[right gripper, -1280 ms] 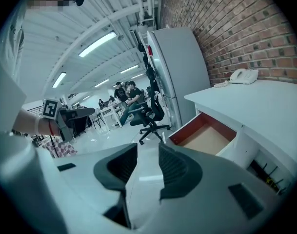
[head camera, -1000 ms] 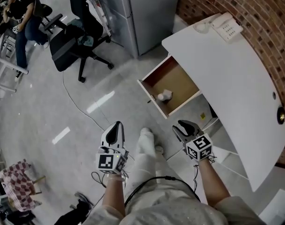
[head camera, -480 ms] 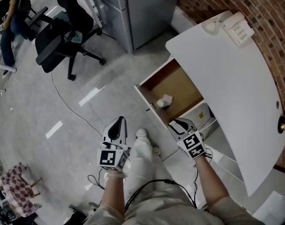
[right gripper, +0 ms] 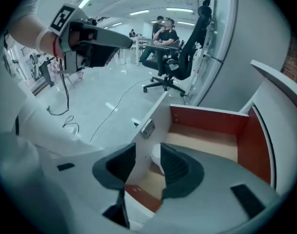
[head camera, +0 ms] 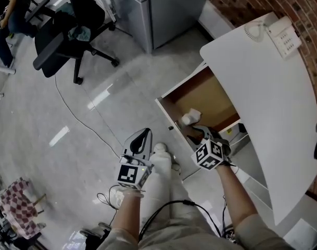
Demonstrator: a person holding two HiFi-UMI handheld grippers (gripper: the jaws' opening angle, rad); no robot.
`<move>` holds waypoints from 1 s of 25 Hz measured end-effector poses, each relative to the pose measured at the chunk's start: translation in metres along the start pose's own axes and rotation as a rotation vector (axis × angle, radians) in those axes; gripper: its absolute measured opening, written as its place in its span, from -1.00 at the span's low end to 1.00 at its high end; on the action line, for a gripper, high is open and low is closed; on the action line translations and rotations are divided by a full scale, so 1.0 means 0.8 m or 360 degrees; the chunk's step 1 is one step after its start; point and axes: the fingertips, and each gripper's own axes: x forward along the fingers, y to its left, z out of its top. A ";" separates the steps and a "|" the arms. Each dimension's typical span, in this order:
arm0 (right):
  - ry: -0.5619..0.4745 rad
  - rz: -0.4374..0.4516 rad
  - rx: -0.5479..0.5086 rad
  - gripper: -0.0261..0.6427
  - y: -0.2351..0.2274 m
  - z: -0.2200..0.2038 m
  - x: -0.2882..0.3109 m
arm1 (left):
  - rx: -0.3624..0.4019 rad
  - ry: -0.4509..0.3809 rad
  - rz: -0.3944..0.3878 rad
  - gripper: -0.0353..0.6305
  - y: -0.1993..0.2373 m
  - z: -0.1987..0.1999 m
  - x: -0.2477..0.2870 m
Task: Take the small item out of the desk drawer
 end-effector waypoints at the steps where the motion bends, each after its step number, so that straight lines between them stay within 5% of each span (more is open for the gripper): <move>1: 0.0041 0.0010 -0.0038 -0.42 -0.003 -0.004 0.010 | -0.0002 0.0004 0.0000 -0.90 0.004 -0.004 0.004; 14: 0.0393 0.0184 -0.0434 -0.30 -0.023 -0.069 0.103 | -0.0058 -0.0038 0.0036 -0.90 0.039 -0.034 0.046; 25: 0.0413 0.0190 -0.0662 -0.27 -0.039 -0.073 0.147 | -0.0087 -0.0044 0.0057 -0.90 0.060 -0.050 0.069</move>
